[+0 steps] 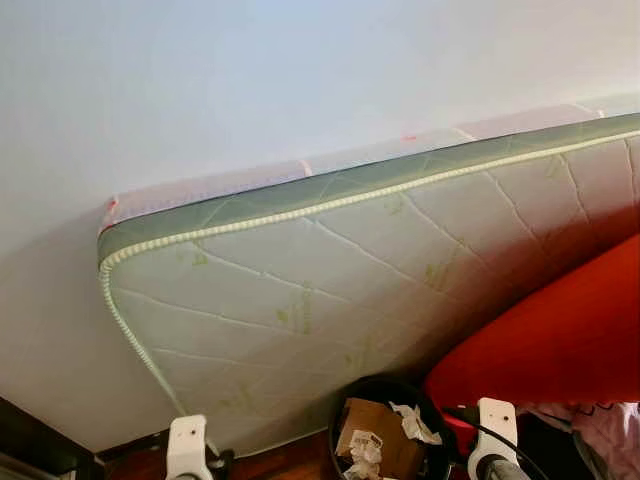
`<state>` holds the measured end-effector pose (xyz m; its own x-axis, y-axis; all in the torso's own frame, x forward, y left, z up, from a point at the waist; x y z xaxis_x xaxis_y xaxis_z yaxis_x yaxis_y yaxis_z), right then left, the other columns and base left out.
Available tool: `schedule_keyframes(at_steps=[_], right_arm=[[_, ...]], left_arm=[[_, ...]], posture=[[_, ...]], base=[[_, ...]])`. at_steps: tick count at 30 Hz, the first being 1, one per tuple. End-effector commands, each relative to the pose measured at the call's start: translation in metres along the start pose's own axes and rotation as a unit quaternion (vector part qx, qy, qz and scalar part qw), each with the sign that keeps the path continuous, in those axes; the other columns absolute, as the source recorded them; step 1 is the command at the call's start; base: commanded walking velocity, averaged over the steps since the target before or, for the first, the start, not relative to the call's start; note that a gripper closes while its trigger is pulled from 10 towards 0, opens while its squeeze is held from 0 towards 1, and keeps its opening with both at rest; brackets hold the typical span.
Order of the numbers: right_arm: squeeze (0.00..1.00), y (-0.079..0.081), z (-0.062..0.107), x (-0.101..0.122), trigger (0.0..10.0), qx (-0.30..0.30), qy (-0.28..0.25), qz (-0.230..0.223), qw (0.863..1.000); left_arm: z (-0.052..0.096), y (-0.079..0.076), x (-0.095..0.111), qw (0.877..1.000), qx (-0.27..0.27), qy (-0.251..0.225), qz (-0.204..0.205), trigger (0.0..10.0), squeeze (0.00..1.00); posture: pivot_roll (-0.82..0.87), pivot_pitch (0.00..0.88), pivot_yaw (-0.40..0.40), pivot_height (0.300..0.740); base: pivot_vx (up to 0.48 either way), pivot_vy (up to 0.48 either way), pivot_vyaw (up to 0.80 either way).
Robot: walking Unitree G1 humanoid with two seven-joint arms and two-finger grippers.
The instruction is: Clean up the room
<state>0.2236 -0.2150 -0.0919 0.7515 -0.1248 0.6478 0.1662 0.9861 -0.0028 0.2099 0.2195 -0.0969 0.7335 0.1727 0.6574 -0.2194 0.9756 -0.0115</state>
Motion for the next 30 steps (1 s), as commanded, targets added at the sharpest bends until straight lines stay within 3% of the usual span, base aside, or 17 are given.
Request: schedule_keyframes(at_steps=[1,30], right_arm=[[0.0,-0.001,0.0,-0.0011,10.0,0.001,0.007,0.003,1.0],[0.0,0.0006,0.0002,-0.0048,10.0,0.007,0.018,0.019,1.0]], left_arm=[[0.0008,-0.0001,-0.0053,1.0,-0.004,0.011,-0.006,10.0,0.0],[0.0021,0.0008,-0.0097,1.0,-0.011,0.016,-0.014,10.0,0.0]], posture=[[0.07,0.0,-0.042,0.74],[0.06,0.0,-0.035,0.74]], base=[[-0.274,0.0,0.0],[-0.302,0.0,0.0]])
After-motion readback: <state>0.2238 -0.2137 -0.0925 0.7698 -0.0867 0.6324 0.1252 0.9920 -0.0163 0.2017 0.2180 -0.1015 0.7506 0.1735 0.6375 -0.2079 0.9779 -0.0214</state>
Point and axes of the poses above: a point about 5 cm out from each wrist's last joint towards the gripper, its own z axis pointing back from the gripper into the wrist, its own x axis along the axis of the wrist's last joint, y = z × x, the point moved 3 cm from there along -z, pointing out of the wrist towards the gripper, and after that the axes turned 3 degrees about z, right-handed, at the moved point
